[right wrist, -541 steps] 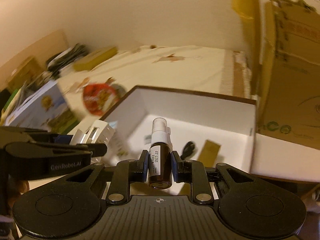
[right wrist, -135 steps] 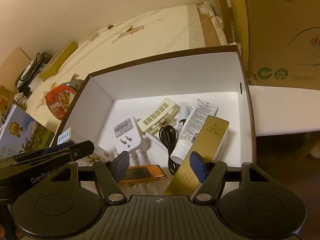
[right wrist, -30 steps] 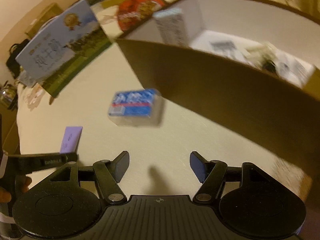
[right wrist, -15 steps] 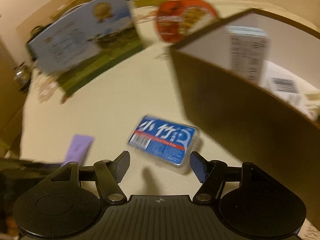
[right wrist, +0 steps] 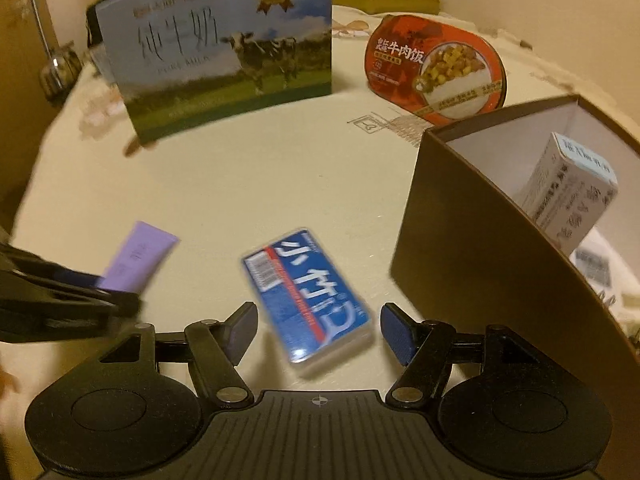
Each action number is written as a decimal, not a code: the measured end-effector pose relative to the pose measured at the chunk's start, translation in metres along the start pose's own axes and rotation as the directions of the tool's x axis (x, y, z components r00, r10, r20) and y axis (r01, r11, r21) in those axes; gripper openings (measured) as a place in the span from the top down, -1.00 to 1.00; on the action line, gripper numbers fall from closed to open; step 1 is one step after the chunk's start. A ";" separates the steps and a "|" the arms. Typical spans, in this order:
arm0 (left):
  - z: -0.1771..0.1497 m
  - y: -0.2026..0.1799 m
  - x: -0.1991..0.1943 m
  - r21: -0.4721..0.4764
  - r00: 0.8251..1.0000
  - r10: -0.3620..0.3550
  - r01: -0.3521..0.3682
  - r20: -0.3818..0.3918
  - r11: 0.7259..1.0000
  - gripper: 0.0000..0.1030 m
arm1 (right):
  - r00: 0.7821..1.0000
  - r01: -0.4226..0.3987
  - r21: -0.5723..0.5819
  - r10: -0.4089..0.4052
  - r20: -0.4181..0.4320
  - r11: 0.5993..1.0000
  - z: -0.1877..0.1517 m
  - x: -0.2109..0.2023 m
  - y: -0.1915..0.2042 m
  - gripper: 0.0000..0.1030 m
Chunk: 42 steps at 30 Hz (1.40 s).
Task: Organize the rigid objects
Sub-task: 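Grasp the blue-and-white floss-pick box with the right gripper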
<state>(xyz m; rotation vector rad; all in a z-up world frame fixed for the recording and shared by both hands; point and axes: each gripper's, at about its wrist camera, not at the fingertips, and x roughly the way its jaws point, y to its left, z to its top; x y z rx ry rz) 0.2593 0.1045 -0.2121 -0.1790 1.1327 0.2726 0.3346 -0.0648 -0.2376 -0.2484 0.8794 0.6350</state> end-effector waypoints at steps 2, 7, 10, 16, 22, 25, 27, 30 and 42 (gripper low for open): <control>0.000 0.000 0.000 0.004 1.000 0.000 0.000 0.001 1.000 0.46 | 1.000 0.006 -0.007 -0.006 -0.022 1.000 0.001 0.005 0.001 -0.27; -0.001 0.000 0.000 0.018 1.000 -0.002 0.002 0.002 1.000 0.46 | 1.000 -0.023 -0.025 0.022 -0.003 0.999 -0.003 0.000 0.006 -0.08; -0.003 -0.001 -0.001 0.025 1.000 -0.002 0.002 0.002 1.000 0.47 | 1.000 -0.013 -0.028 0.013 -0.002 1.000 -0.011 -0.008 0.014 -0.08; -0.016 -0.008 -0.009 0.058 1.000 -0.020 0.020 -0.003 0.998 0.47 | 0.999 0.031 0.053 -0.029 -0.033 0.998 -0.038 -0.032 0.027 -0.08; -0.049 -0.019 -0.025 0.117 0.996 -0.074 0.079 -0.041 0.990 0.47 | 0.995 0.069 0.155 -0.056 -0.086 0.985 -0.069 -0.063 0.029 -0.08; -0.063 -0.024 -0.032 0.153 0.993 -0.102 0.111 -0.063 0.982 0.47 | 0.993 0.059 0.174 -0.041 -0.110 0.983 -0.082 -0.074 0.032 -0.08; -0.067 -0.025 -0.033 0.162 0.992 -0.102 0.112 -0.069 0.981 0.46 | 0.991 0.068 0.151 -0.049 -0.126 0.986 -0.085 -0.076 0.036 -0.09; -0.063 -0.025 -0.029 0.150 0.992 -0.099 0.109 -0.074 0.983 0.46 | 0.990 0.060 0.134 -0.042 -0.137 0.989 -0.084 -0.073 0.037 -0.12; -0.054 -0.037 -0.022 0.184 0.995 -0.068 0.081 -0.074 0.980 0.43 | 0.994 0.028 0.076 -0.019 -0.112 0.997 -0.069 -0.056 0.036 -0.17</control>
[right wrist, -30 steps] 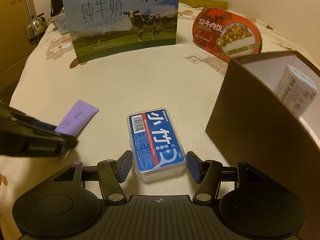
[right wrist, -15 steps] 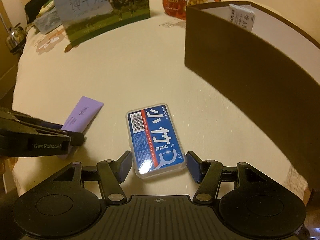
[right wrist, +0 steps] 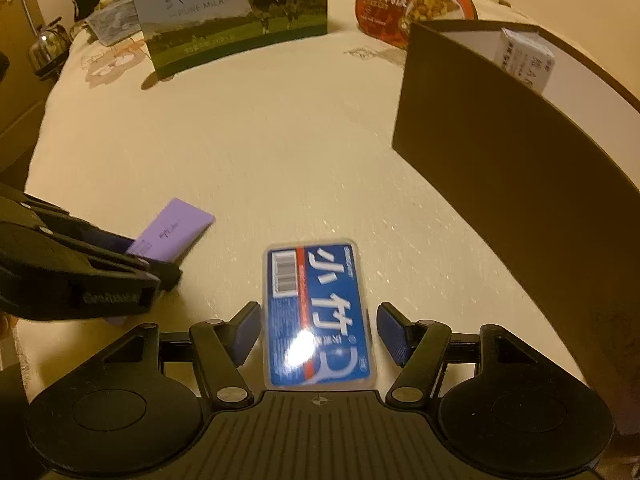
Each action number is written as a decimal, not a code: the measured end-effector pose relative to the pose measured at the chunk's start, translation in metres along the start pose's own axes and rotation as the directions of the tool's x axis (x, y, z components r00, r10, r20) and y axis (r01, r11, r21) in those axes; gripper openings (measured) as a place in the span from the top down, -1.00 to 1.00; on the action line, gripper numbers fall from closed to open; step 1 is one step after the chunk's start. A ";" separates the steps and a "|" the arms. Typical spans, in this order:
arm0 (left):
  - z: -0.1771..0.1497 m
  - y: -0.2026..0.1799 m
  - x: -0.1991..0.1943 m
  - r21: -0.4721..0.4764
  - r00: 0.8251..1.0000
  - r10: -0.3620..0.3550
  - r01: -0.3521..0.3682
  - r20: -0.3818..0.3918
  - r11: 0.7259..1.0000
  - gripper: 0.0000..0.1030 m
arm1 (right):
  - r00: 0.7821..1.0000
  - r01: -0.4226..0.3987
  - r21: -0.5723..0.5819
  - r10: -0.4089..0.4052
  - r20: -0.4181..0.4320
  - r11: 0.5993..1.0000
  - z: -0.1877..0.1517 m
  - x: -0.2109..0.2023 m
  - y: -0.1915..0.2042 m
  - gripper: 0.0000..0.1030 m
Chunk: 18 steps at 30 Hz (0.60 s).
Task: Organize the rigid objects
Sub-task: 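Grasp the blue-and-white floss-pick box with the right gripper, then carry the purple tube and floss box over the shoebox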
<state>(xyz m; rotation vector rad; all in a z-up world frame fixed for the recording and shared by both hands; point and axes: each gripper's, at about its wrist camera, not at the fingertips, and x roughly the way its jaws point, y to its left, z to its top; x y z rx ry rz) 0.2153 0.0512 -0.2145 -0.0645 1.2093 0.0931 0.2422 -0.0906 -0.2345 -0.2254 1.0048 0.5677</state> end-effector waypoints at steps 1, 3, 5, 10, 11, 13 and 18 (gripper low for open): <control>0.000 -0.001 0.000 0.003 1.000 0.002 -0.002 0.001 1.000 0.43 | 1.000 0.003 0.002 -0.003 -0.002 1.000 0.000 0.000 0.000 -0.11; 0.000 -0.001 -0.001 0.004 1.000 0.005 -0.005 0.000 1.000 0.43 | 1.000 0.004 0.007 -0.004 0.000 1.000 -0.001 0.000 -0.001 -0.06; 0.000 -0.002 -0.002 0.003 1.000 0.006 -0.006 0.001 1.000 0.43 | 1.000 0.010 0.017 -0.010 -0.001 1.000 -0.001 -0.001 -0.001 -0.05; 0.000 -0.002 -0.003 0.005 1.000 0.009 -0.009 0.004 1.000 0.44 | 1.000 0.002 0.059 -0.002 -0.006 0.998 -0.003 -0.005 -0.006 -0.05; 0.000 -0.002 -0.003 0.004 1.000 0.010 -0.010 0.005 1.000 0.44 | 1.000 0.002 0.069 -0.002 -0.007 0.998 -0.003 -0.006 -0.008 -0.05; 0.000 -0.003 -0.004 0.005 1.000 0.011 -0.011 0.007 1.000 0.44 | 1.000 -0.002 0.091 0.003 -0.007 0.996 -0.004 -0.007 -0.011 -0.05; 0.001 -0.006 -0.011 0.017 1.000 0.006 -0.006 0.024 1.000 0.44 | 1.000 -0.014 0.135 0.013 0.008 0.991 -0.003 -0.017 -0.018 -0.05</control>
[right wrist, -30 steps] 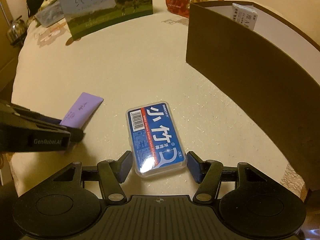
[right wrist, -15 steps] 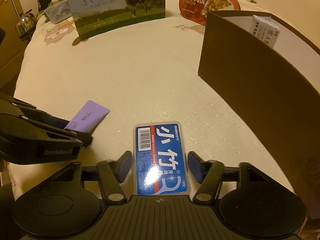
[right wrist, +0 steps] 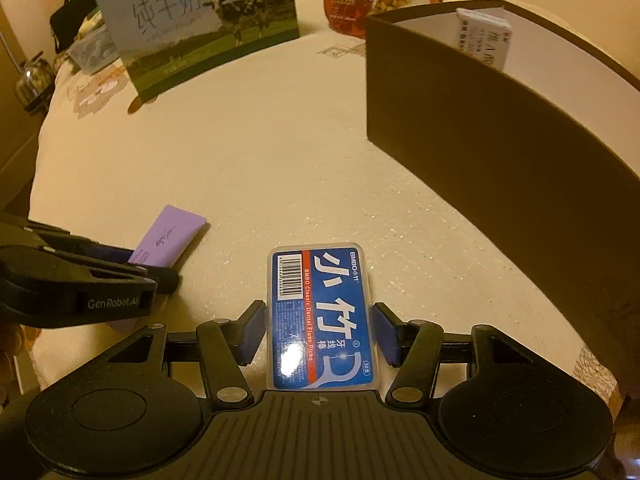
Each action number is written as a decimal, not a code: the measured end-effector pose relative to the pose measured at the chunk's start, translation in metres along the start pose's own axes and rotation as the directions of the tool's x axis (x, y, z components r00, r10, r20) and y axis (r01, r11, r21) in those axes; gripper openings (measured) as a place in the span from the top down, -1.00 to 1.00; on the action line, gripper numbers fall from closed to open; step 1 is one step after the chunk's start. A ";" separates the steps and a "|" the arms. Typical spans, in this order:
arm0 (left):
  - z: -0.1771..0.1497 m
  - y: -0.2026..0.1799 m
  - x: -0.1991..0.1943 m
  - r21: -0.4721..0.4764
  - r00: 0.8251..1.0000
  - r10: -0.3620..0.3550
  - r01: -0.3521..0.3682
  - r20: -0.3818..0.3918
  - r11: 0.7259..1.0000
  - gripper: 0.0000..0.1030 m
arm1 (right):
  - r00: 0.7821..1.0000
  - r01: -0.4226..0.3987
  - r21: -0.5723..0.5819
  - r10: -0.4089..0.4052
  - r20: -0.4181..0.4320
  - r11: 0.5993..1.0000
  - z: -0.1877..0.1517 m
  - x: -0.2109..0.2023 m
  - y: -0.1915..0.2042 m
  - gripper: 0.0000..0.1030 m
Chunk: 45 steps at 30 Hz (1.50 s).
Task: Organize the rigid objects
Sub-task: 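Carry the purple tube and floss box over the shoebox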
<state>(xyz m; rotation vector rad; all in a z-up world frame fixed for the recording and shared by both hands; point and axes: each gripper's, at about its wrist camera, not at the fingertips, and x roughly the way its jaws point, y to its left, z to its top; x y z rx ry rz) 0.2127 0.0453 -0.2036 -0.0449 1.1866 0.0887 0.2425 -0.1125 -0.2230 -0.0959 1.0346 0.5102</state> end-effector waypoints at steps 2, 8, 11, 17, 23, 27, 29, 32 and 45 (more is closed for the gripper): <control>0.001 -0.002 -0.005 0.015 1.000 -0.003 0.002 0.014 1.000 0.44 | 1.000 -0.008 0.016 0.008 0.012 1.000 0.002 -0.007 -0.003 -0.05; 0.010 -0.012 -0.028 0.028 0.998 -0.023 0.022 0.057 0.999 0.44 | 0.999 -0.001 0.057 -0.002 0.043 0.998 0.004 -0.030 -0.011 -0.05; 0.016 -0.019 -0.041 0.037 0.996 -0.039 0.036 0.083 0.999 0.44 | 0.998 0.003 0.084 -0.008 0.059 0.996 0.006 -0.045 -0.019 -0.05; 0.028 -0.039 -0.070 0.076 0.988 -0.081 0.071 0.133 0.995 0.44 | 0.994 0.022 0.131 -0.036 0.103 0.991 0.010 -0.077 -0.033 -0.05; 0.041 -0.065 -0.091 0.123 0.977 -0.125 0.104 0.175 0.987 0.44 | 0.986 0.041 0.177 -0.069 0.154 0.983 0.014 -0.110 -0.050 -0.05; 0.054 -0.082 -0.100 0.159 0.969 -0.151 0.121 0.197 0.980 0.44 | 0.979 0.060 0.213 -0.100 0.180 0.975 0.018 -0.127 -0.065 -0.05; 0.061 -0.092 -0.104 0.181 0.964 -0.165 0.128 0.208 0.975 0.44 | 0.974 0.071 0.236 -0.119 0.195 0.969 0.021 -0.135 -0.075 -0.05; 0.072 -0.109 -0.108 0.223 0.955 -0.192 0.142 0.225 0.965 0.44 | 0.966 0.085 0.275 -0.147 0.214 0.958 0.027 -0.144 -0.092 -0.05; 0.133 -0.192 -0.100 0.360 0.918 -0.296 0.191 0.263 0.913 0.44 | 0.940 0.133 0.432 -0.251 0.229 0.892 0.057 -0.152 -0.173 -0.05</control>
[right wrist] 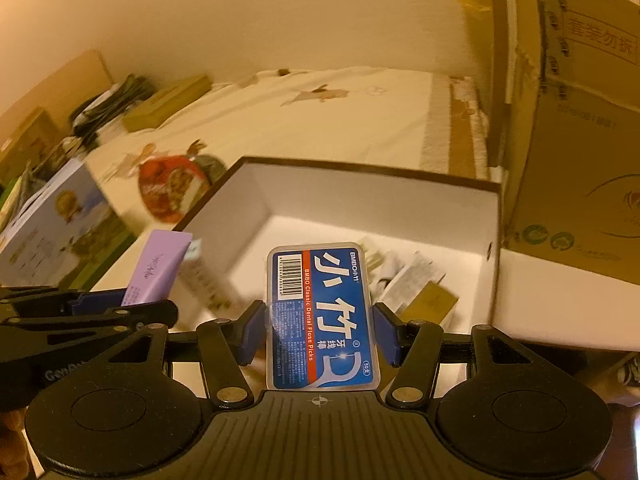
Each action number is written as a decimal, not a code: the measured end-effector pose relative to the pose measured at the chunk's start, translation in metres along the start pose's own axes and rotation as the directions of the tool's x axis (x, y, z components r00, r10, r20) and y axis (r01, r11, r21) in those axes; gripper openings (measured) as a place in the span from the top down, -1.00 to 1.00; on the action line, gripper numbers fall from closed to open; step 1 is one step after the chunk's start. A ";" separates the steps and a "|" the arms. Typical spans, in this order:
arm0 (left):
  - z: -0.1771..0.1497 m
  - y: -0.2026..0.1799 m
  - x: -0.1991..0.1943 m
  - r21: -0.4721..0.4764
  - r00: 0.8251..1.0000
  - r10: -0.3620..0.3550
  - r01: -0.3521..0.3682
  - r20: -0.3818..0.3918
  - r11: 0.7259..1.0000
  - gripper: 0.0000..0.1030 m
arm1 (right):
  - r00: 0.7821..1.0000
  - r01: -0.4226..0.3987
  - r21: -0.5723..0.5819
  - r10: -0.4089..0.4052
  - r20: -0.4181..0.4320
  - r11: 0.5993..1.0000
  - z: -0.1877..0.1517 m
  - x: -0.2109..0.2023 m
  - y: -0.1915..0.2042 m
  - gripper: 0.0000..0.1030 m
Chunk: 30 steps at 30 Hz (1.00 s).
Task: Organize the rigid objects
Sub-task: 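Carry the purple tube and floss box over the shoebox, then lower the purple tube and floss box into the shoebox and open both grippers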
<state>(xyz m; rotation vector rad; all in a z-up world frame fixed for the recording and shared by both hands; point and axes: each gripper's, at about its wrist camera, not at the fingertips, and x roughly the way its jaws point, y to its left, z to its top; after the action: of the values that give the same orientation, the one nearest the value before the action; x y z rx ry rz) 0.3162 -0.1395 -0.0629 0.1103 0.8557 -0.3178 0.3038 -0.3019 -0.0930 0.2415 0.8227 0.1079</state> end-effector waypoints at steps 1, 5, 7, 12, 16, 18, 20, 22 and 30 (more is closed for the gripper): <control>0.004 -0.003 0.005 0.007 1.000 -0.003 0.003 -0.002 1.000 0.44 | 1.000 0.007 0.006 -0.007 0.000 1.000 0.003 0.003 -0.003 -0.05; 0.018 -0.014 0.024 0.027 1.000 -0.016 0.016 -0.008 1.000 0.44 | 1.000 0.028 0.031 -0.028 -0.005 0.999 0.010 0.014 -0.015 -0.05; 0.023 -0.018 0.032 0.037 1.000 -0.013 0.013 -0.009 0.999 0.44 | 0.999 0.041 0.046 -0.040 -0.009 0.998 0.013 0.020 -0.020 -0.05; 0.031 -0.025 0.052 0.051 1.000 -0.010 0.012 -0.022 0.999 0.44 | 0.998 0.057 0.081 -0.056 -0.020 0.995 0.018 0.031 -0.035 -0.05; 0.032 -0.027 0.067 0.057 0.999 -0.007 0.009 -0.040 0.998 0.44 | 0.997 0.070 0.092 -0.068 -0.025 0.993 0.019 0.038 -0.042 -0.05; 0.032 -0.027 0.073 0.058 0.999 -0.006 0.009 -0.050 0.998 0.44 | 0.997 0.077 0.098 -0.074 -0.030 0.992 0.019 0.042 -0.045 -0.05; 0.032 -0.028 0.081 0.061 0.998 -0.006 0.010 -0.060 0.998 0.44 | 0.996 0.081 0.107 -0.078 -0.036 0.991 0.018 0.045 -0.050 -0.05; 0.033 -0.029 0.087 0.064 0.998 -0.005 0.009 -0.066 0.998 0.44 | 0.996 0.084 0.117 -0.080 -0.041 0.990 0.018 0.048 -0.053 -0.05; 0.034 -0.029 0.101 0.077 0.998 -0.010 0.016 -0.070 0.997 0.33 | 0.996 0.087 0.143 -0.081 -0.049 0.986 0.016 0.053 -0.060 -0.05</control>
<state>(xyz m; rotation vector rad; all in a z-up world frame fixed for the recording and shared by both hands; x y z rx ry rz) 0.3936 -0.1980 -0.1162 0.1885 0.9133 -0.3608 0.3513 -0.3530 -0.1356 0.3415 0.8833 -0.0261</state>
